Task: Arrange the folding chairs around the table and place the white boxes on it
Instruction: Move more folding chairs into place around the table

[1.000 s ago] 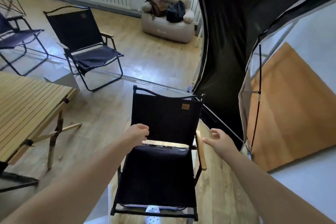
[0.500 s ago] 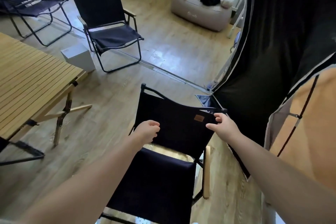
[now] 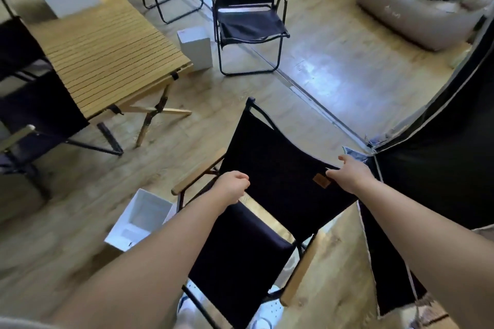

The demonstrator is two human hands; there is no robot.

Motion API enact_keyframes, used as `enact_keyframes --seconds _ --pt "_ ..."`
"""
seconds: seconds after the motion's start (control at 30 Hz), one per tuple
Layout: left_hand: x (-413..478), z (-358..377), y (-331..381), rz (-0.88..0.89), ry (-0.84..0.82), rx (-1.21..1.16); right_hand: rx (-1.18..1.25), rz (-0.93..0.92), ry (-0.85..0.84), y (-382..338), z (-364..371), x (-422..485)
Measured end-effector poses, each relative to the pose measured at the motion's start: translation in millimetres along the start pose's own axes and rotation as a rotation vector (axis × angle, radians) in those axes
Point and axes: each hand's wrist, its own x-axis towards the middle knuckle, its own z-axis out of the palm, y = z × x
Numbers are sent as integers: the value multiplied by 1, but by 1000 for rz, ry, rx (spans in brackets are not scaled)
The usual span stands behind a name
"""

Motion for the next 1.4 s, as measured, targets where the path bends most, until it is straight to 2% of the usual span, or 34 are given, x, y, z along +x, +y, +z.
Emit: enact_keyframes --seconds 0.3,0.67,1.2,1.4 --pt "-27 61 -20 -61 12 -69 -149 -78 -65 32 8 20" --pt "-34 55 -35 -60 66 -122 -223 -135 -30 42 20 34" --pt "-14 86 -30 -105 21 -168 -214 -172 -32 40 17 49" --pt "16 104 -4 -19 80 -86 -224 -173 0 60 2 59"
